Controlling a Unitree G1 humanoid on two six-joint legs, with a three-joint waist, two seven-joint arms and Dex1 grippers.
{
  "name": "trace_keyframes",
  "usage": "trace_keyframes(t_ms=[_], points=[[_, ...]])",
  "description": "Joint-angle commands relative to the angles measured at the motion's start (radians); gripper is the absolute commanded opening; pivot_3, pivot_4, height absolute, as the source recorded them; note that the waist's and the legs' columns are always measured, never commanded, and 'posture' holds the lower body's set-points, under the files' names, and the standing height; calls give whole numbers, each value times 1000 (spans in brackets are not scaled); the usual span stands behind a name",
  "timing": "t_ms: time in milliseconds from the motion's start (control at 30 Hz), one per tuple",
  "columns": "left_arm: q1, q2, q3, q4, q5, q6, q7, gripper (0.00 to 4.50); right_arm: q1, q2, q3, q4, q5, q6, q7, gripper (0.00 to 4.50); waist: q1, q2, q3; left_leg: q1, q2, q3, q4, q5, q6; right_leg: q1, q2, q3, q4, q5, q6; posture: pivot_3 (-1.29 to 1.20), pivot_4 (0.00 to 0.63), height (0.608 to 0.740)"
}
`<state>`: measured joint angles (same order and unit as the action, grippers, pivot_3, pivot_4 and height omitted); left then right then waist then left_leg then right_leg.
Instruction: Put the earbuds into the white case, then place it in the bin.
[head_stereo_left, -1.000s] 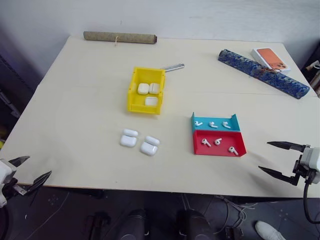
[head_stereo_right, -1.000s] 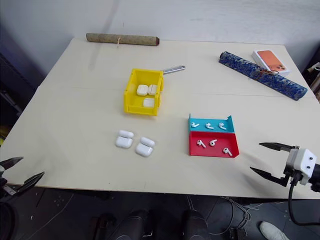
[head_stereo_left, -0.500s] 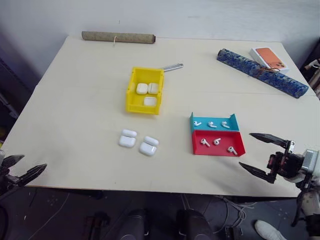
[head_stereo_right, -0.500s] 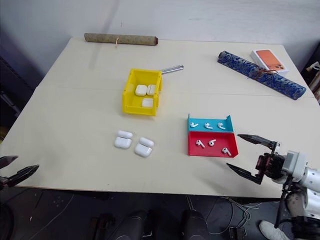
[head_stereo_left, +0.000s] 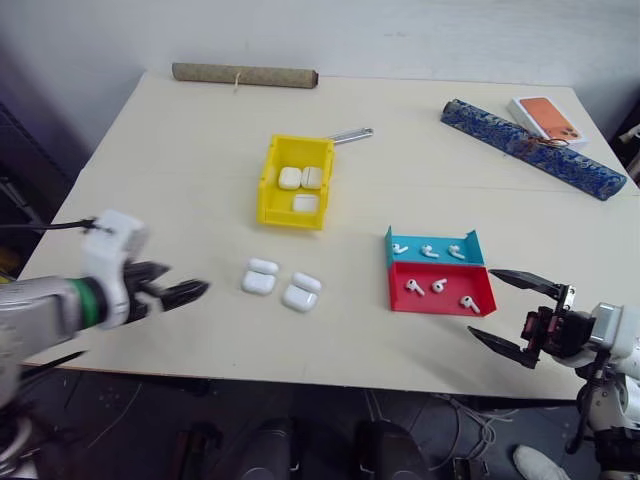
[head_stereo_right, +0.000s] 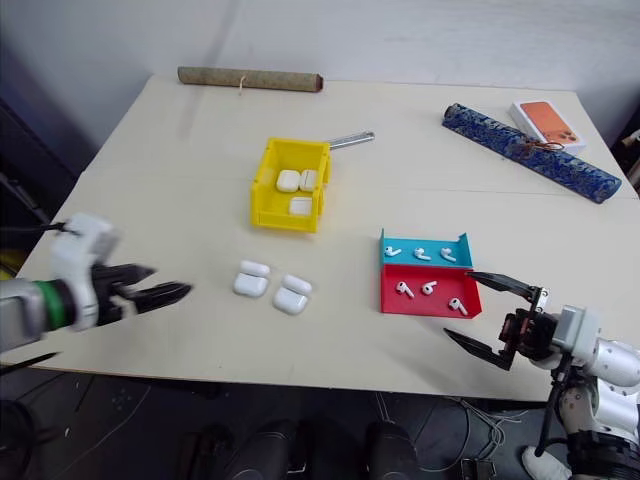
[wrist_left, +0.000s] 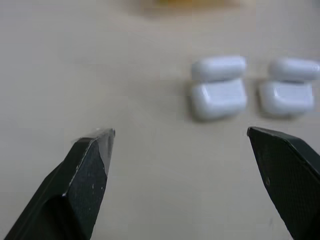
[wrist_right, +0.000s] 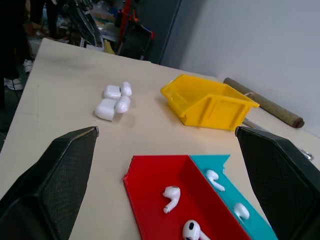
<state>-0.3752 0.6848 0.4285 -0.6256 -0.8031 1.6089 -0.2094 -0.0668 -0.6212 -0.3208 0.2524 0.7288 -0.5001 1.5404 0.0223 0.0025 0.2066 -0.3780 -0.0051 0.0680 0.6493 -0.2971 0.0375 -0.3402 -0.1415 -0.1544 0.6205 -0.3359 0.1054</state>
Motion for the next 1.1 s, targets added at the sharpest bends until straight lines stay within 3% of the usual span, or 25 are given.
trace_keyframes(t_ms=[33,133,400,567,1100], points=[[-19,-150,-57,-99,43,5,235,4478,16,1,-6,24,-1,-48,74,4500,-1,-1,0,0,1,0,0,0,0,0,1,1,0,0,0,0,150,740],[9,-283,-76,-135,43,5,352,4478,33,-7,0,38,-1,-65,74,4500,2,-1,0,0,1,0,0,1,0,1,2,2,-1,0,0,0,150,740],[43,-426,-234,-172,146,5,524,4478,96,-19,-13,7,21,-73,74,4500,12,-2,1,1,1,0,3,1,0,3,2,5,-5,0,0,0,150,740],[45,-507,-282,-148,217,5,538,4478,157,-35,-33,-57,48,-54,74,4500,24,-2,1,1,1,0,2,0,-2,2,9,22,-7,0,0,0,150,740],[11,-487,-366,-37,427,-65,424,4478,245,-115,-31,-12,130,-111,74,4500,32,-2,1,2,1,1,2,0,-3,2,10,23,-8,0,0,0,150,740]])
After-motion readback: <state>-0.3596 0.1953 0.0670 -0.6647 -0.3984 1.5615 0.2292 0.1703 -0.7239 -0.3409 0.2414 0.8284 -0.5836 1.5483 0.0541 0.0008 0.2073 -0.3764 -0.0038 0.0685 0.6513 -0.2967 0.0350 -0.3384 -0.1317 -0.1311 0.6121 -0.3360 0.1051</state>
